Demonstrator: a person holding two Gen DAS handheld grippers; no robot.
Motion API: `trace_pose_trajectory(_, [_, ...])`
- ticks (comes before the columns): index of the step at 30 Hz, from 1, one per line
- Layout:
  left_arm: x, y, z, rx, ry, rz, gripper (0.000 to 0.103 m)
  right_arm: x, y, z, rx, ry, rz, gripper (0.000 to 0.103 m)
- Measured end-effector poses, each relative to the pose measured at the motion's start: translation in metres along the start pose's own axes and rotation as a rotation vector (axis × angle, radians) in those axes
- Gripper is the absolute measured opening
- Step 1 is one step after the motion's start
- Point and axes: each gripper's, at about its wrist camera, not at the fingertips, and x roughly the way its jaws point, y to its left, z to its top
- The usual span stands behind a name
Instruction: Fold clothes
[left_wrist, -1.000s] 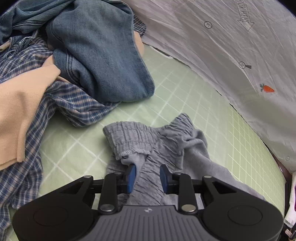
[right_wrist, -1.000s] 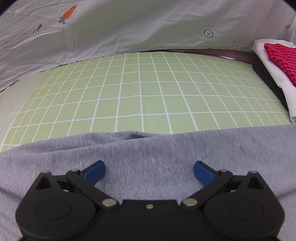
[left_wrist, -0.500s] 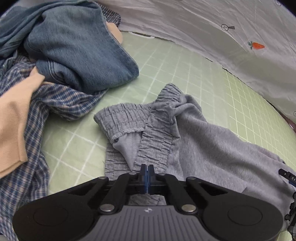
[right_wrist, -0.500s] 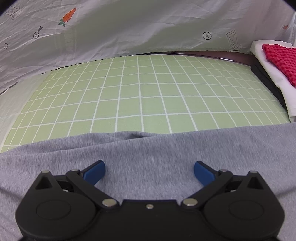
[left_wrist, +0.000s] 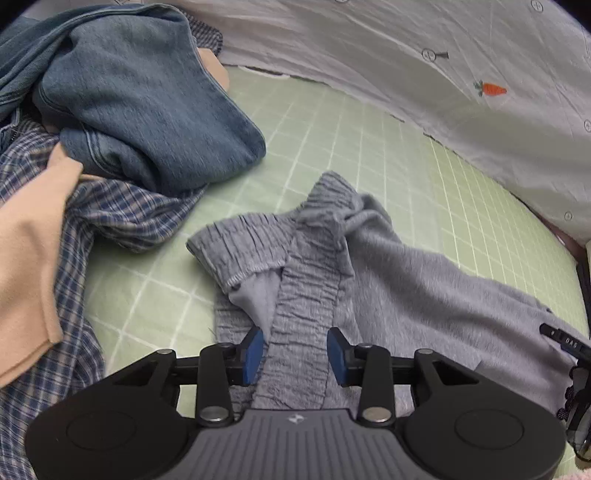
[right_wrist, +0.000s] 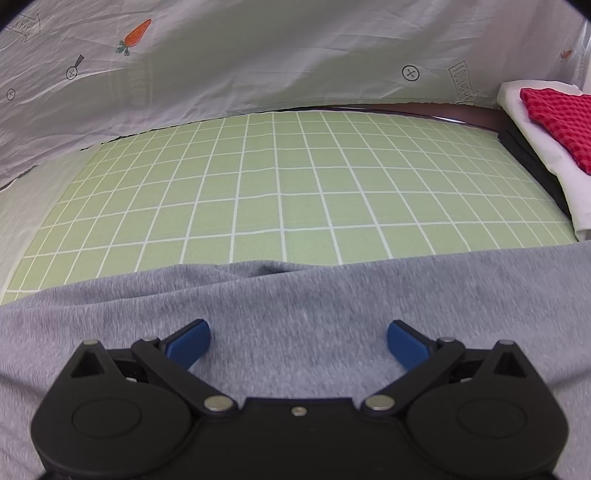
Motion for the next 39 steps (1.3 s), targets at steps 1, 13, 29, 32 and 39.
trace_pose_trajectory(1, [0.005, -0.001, -0.003, -0.003, 0.012, 0.001, 0.043, 0.000, 0.000, 0.000, 0.000, 0.000, 0.000, 0.103])
trace_pose_trajectory(13, [0.011, -0.004, -0.015, -0.023, 0.031, 0.017, 0.061, -0.001, 0.001, -0.002, -0.001, -0.006, 0.002, 0.103])
trace_pose_trajectory(29, [-0.018, 0.026, 0.005, -0.128, -0.166, 0.196, 0.011, -0.003, 0.000, -0.004, -0.004, -0.022, 0.006, 0.103])
trace_pose_trajectory(32, [-0.014, 0.033, -0.005, -0.251, -0.163, 0.207, 0.044, -0.003, 0.001, -0.004, -0.003, -0.021, 0.005, 0.103])
trace_pose_trajectory(39, [-0.028, 0.043, -0.050, -0.540, -0.178, 0.029, 0.068, -0.005, 0.002, -0.005, 0.003, -0.029, 0.000, 0.103])
